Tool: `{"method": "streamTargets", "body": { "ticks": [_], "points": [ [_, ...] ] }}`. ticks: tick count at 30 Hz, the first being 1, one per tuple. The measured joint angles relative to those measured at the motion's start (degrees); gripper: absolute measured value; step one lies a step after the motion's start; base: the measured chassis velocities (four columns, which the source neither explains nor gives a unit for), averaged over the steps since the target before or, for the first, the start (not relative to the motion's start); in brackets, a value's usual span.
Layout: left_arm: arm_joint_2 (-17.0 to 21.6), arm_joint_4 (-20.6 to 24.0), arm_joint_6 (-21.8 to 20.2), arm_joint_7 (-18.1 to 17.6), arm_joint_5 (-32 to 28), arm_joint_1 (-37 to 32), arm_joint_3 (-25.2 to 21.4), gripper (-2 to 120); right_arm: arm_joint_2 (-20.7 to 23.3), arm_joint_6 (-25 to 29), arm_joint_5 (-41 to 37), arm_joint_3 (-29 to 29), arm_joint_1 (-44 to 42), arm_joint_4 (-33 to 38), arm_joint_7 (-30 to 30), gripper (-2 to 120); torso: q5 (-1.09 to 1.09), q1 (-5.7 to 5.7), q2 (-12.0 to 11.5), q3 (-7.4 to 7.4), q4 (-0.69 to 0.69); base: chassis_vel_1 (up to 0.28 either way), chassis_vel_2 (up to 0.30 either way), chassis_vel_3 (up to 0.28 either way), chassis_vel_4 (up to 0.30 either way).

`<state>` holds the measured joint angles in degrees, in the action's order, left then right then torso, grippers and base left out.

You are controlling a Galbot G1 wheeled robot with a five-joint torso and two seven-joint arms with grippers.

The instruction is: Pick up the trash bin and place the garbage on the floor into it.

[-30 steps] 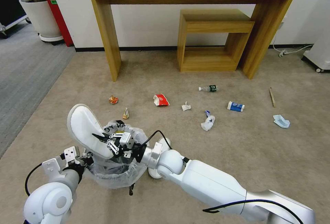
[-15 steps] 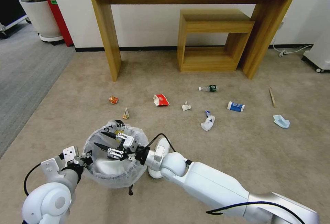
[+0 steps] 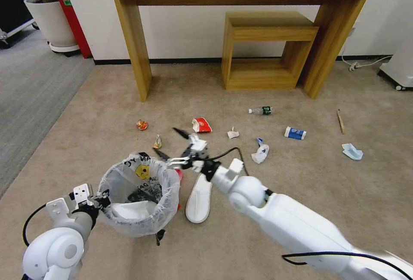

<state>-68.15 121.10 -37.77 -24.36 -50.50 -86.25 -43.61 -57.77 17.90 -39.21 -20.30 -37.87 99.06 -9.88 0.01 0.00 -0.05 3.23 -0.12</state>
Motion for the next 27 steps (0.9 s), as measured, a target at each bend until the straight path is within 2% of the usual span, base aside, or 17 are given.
{"method": "streamTargets", "body": {
  "ticks": [3, 6, 11, 14, 15, 18, 19, 21, 22, 25, 27],
  "points": [
    [0.25, -0.59, 0.00, -0.07, -0.04, 0.20, -0.01, 0, 1.70, -0.45, -0.63, 2.90, -1.81, 2.12, 0.51, 100, 0.00, 0.00, 0.00, 0.00, 0.00, 0.000, 0.000, 0.000, 0.000],
    [0.78, -1.54, 0.00, -0.19, -0.30, 0.59, -0.19, 0, 3.95, -2.18, -2.07, 8.93, -6.07, 6.15, 2.27, 100, 0.00, 0.00, 0.00, 0.00, 0.00, 0.000, 0.000, 0.000, 0.000],
    [1.20, -2.40, 0.02, -0.26, -0.34, 0.69, -0.50, 0, 5.48, -3.89, -4.86, 13.42, -9.90, 8.67, 5.30, 100, -0.01, 0.00, 0.00, 0.00, 0.00, 0.000, 0.000, 0.000, 0.000],
    [1.31, -2.72, 0.16, -0.28, -0.36, 0.77, -0.70, 0, 6.87, -7.50, -10.11, 16.33, -13.37, 10.67, 10.83, 100, -0.01, 0.00, 0.00, -0.01, 0.00, 0.000, 0.000, 0.000, 0.000],
    [1.31, -2.72, 0.16, -0.28, -0.36, 0.77, -0.70, 0, 6.87, -7.50, -10.11, 16.33, -13.37, 10.67, 10.83, 100, -0.01, 0.00, 0.00, -0.01, 0.00, 0.000, 0.000, 0.000, 0.000],
    [1.20, -2.73, 0.23, -0.33, -0.35, 0.79, -0.70, 0, 7.10, -12.90, -16.63, 16.68, -15.37, 11.53, 17.65, 100, -0.01, 0.00, 0.00, 0.00, 0.00, 0.000, 0.000, 0.000, 0.000],
    [1.20, -2.73, 0.23, -0.33, -0.35, 0.79, -0.70, 0, 7.10, -12.90, -16.63, 16.68, -15.37, 11.53, 17.65, 100, -0.01, 0.00, 0.00, 0.00, 0.00, 0.000, 0.000, 0.000, 0.000],
    [1.03, -2.65, 0.25, -0.34, -0.34, 0.84, -0.70, 0, 6.35, -16.10, -20.12, 15.30, -15.72, 10.77, 23.39, 100, -0.02, 0.00, 0.00, -0.01, 0.00, 0.000, 0.000, 0.000, 0.000],
    [1.03, -2.65, 0.25, -0.34, -0.34, 0.84, -0.70, 0, 6.35, -16.10, -20.12, 15.30, -15.72, 10.77, 23.39, 100, -0.02, 0.00, 0.00, -0.01, 0.00, 0.000, 0.000, 0.000, 0.000],
    [0.91, -2.37, 0.28, -0.38, -0.32, 0.83, -0.86, 0, 5.14, -20.46, -21.71, 12.24, -16.09, 8.05, 30.62, 100, -0.02, 0.00, 0.00, 0.00, 0.01, 0.000, 0.000, 0.000, 0.000],
    [0.91, -2.25, 0.29, -0.37, -0.35, 0.81, -1.05, 0, 4.72, -21.58, -22.04, 11.18, -16.24, 7.37, 32.62, 100, -0.02, 0.00, 0.00, 0.00, 0.00, 0.000, 0.000, 0.000, 0.000]
  ]
}}
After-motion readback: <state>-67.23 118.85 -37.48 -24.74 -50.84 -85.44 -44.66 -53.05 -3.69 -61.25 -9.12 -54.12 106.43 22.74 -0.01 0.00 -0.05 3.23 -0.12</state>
